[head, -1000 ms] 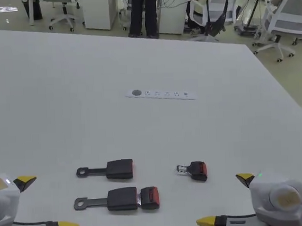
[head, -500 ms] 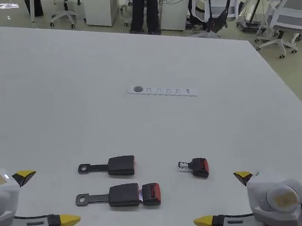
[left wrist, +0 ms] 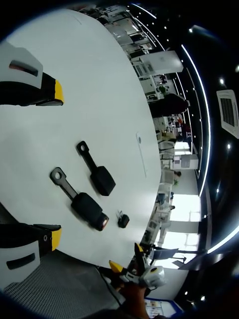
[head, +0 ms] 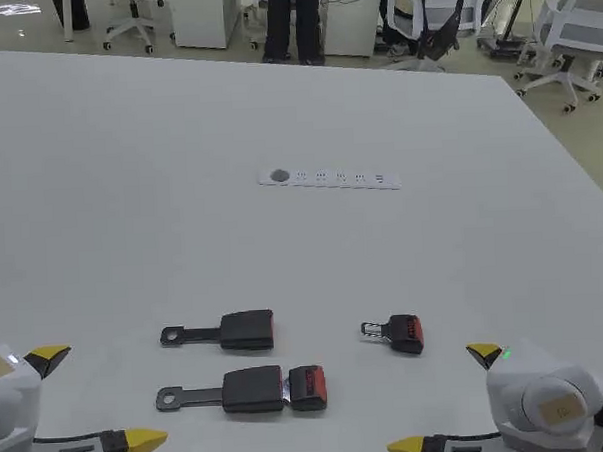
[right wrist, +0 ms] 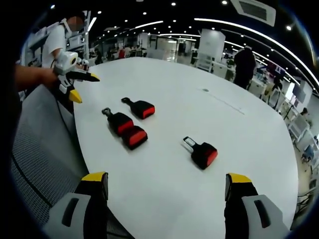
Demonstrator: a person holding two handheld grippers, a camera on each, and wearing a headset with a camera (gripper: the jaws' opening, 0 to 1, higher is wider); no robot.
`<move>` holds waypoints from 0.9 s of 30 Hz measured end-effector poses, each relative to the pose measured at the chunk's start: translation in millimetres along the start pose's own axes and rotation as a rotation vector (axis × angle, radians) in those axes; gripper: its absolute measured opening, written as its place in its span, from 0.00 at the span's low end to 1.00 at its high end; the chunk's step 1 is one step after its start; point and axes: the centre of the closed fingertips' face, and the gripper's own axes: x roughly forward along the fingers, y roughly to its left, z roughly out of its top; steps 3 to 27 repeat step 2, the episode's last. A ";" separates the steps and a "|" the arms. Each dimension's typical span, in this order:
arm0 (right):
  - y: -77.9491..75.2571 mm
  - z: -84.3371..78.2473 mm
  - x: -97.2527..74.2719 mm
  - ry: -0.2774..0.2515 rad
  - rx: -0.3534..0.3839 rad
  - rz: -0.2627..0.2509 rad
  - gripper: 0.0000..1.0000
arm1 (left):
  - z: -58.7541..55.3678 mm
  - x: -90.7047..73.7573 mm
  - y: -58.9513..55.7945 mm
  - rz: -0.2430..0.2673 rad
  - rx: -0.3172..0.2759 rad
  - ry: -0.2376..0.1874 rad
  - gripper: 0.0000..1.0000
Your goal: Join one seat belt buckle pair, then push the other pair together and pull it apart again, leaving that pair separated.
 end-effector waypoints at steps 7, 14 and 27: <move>-2.2 -1.0 1.1 -0.003 0.003 -0.008 0.99 | 0.8 -0.2 -2.6 0.003 0.011 0.001 1.00; -2.2 -1.0 1.1 -0.003 0.003 -0.008 0.99 | 0.8 -0.2 -2.6 0.003 0.011 0.001 1.00; -2.2 -1.0 1.1 -0.003 0.003 -0.008 0.99 | 0.8 -0.2 -2.6 0.003 0.011 0.001 1.00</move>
